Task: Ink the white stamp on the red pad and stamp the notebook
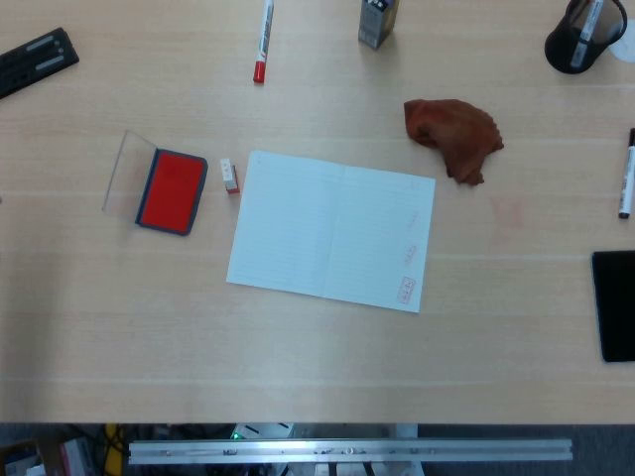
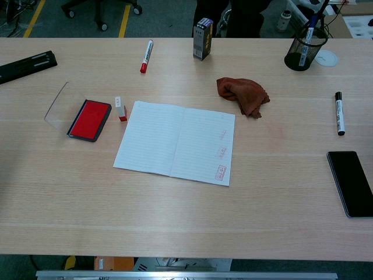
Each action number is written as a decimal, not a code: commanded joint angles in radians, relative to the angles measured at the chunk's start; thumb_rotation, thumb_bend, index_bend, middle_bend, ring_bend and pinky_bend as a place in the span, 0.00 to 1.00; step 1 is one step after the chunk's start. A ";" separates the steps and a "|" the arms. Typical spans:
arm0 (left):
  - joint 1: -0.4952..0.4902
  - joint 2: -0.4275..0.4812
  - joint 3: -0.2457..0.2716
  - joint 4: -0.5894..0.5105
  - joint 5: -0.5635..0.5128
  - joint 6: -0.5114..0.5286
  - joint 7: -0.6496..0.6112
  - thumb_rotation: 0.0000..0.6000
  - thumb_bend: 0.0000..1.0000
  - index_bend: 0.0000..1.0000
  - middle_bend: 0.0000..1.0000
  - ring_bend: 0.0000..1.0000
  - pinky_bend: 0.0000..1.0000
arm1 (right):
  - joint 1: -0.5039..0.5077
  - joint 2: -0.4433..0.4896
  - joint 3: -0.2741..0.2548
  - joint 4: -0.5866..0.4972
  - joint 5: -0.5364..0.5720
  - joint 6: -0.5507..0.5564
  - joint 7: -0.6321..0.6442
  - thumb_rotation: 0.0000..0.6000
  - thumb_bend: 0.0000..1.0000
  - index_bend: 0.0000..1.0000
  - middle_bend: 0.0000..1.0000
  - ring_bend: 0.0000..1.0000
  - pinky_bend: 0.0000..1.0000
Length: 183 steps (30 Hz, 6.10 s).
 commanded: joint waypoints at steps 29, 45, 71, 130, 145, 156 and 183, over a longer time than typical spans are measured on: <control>-0.120 0.046 -0.026 0.001 0.107 -0.096 -0.137 1.00 0.36 0.30 0.35 0.33 0.38 | 0.011 0.031 0.032 -0.018 0.003 0.032 0.010 1.00 0.19 0.39 0.47 0.39 0.52; -0.379 -0.034 -0.064 0.055 0.192 -0.339 -0.188 1.00 0.35 0.26 0.94 0.95 1.00 | 0.004 0.052 0.025 -0.030 -0.004 0.040 0.015 1.00 0.19 0.39 0.47 0.39 0.52; -0.702 -0.248 -0.102 0.178 -0.264 -0.788 0.277 1.00 0.33 0.21 1.00 1.00 1.00 | 0.016 0.056 0.017 -0.025 0.004 0.003 0.025 1.00 0.19 0.39 0.47 0.39 0.52; -0.844 -0.341 0.076 0.277 -0.594 -0.788 0.451 1.00 0.33 0.33 1.00 1.00 1.00 | -0.020 0.063 0.009 -0.021 0.014 0.035 0.033 1.00 0.19 0.39 0.47 0.40 0.52; -0.837 -0.360 0.070 0.266 -0.579 -0.746 0.417 1.00 0.33 0.35 1.00 1.00 1.00 | -0.034 0.070 0.006 -0.027 0.008 0.053 0.036 1.00 0.19 0.39 0.47 0.40 0.52; -0.855 -0.384 0.063 0.254 -0.613 -0.736 0.446 1.00 0.33 0.32 1.00 1.00 1.00 | -0.038 0.070 0.005 -0.012 0.013 0.052 0.051 1.00 0.19 0.39 0.47 0.40 0.52; -0.863 -0.403 0.087 0.233 -0.714 -0.661 0.554 1.00 0.33 0.40 1.00 1.00 1.00 | -0.044 0.067 0.002 0.010 0.010 0.050 0.078 1.00 0.19 0.39 0.47 0.40 0.52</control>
